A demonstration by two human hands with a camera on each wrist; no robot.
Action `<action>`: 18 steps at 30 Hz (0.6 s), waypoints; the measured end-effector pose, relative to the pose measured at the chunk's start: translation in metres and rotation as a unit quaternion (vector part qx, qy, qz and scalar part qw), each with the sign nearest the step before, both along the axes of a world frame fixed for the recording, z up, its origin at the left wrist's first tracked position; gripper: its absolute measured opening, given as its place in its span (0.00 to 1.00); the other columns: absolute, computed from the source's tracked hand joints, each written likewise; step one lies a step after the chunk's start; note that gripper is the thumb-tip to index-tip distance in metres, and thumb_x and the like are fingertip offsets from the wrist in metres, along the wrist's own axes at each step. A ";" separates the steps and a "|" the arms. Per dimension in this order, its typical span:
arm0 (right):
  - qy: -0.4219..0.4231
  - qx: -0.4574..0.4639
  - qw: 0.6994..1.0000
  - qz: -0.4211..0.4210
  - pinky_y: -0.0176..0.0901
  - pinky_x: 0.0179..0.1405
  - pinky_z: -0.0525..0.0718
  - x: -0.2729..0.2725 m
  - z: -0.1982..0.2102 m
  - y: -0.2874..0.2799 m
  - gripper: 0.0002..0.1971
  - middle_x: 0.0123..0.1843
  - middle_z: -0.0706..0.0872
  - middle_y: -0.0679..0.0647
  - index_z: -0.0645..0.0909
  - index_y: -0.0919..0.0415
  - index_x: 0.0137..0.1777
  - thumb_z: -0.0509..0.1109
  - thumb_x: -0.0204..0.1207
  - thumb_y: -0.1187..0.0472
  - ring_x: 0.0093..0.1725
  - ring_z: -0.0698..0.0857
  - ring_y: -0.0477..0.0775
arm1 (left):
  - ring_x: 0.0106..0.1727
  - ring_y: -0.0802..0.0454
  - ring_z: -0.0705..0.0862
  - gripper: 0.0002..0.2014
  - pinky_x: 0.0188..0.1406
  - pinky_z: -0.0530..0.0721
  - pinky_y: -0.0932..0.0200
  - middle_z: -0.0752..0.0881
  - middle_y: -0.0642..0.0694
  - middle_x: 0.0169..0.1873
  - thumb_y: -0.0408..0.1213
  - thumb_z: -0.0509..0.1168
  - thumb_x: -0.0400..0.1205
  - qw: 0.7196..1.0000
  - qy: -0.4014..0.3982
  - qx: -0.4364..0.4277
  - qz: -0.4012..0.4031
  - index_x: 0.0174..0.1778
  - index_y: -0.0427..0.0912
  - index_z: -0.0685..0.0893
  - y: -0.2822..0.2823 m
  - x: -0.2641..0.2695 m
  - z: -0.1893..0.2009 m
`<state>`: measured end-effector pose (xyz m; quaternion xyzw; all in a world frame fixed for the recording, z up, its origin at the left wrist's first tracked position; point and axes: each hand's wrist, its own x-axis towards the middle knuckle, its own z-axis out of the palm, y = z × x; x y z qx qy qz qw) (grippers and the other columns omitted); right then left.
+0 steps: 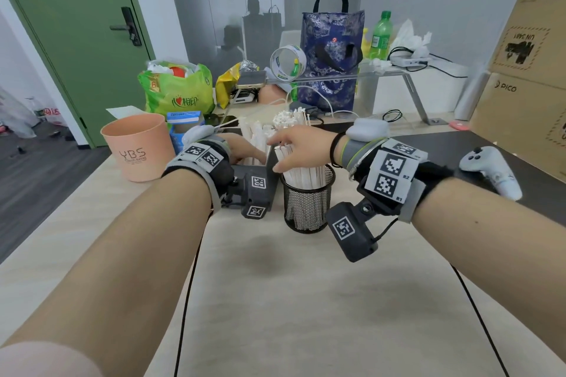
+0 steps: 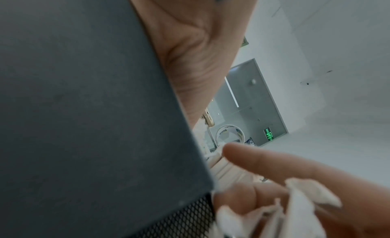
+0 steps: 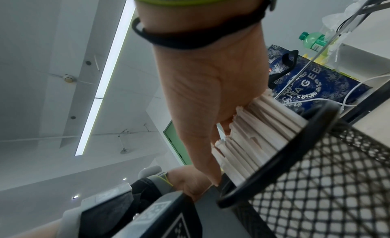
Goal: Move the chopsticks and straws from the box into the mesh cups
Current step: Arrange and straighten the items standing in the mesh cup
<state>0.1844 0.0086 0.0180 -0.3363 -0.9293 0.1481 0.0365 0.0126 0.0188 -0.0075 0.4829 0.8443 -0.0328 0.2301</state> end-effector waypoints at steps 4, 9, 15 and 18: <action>-0.013 0.015 1.000 0.007 0.50 0.68 0.77 -0.002 -0.002 0.002 0.23 0.67 0.84 0.55 0.81 0.55 0.68 0.73 0.72 0.53 0.67 0.80 0.56 | 0.34 0.44 0.81 0.32 0.35 0.77 0.59 0.84 0.34 0.40 0.57 0.65 0.77 0.999 -0.038 -0.013 -0.011 0.64 0.32 0.76 0.005 -0.001 -0.002; 0.009 0.009 1.000 0.010 0.31 0.38 0.74 0.002 0.000 0.002 0.12 0.47 0.85 0.50 0.88 0.58 0.55 0.73 0.72 0.58 0.48 0.80 0.49 | 0.47 0.45 0.79 0.30 0.35 0.75 0.58 0.82 0.34 0.51 0.51 0.69 0.77 0.997 -0.062 0.050 -0.017 0.67 0.30 0.78 0.002 -0.001 -0.001; 0.027 0.020 0.999 -0.005 0.46 0.50 0.83 0.005 0.001 -0.002 0.10 0.48 0.90 0.60 0.89 0.65 0.48 0.72 0.70 0.61 0.48 0.85 0.60 | 0.59 0.38 0.83 0.34 0.49 0.80 0.56 0.82 0.31 0.64 0.49 0.69 0.77 0.996 -0.065 0.066 -0.002 0.72 0.28 0.73 0.001 0.001 -0.002; 0.037 0.033 0.998 -0.024 0.31 0.30 0.75 0.009 0.004 -0.003 0.09 0.31 0.80 0.49 0.88 0.65 0.48 0.74 0.69 0.62 0.34 0.78 0.50 | 0.52 0.45 0.78 0.30 0.53 0.77 0.54 0.81 0.36 0.57 0.51 0.70 0.76 0.993 -0.049 0.103 0.016 0.65 0.32 0.76 -0.001 0.002 -0.002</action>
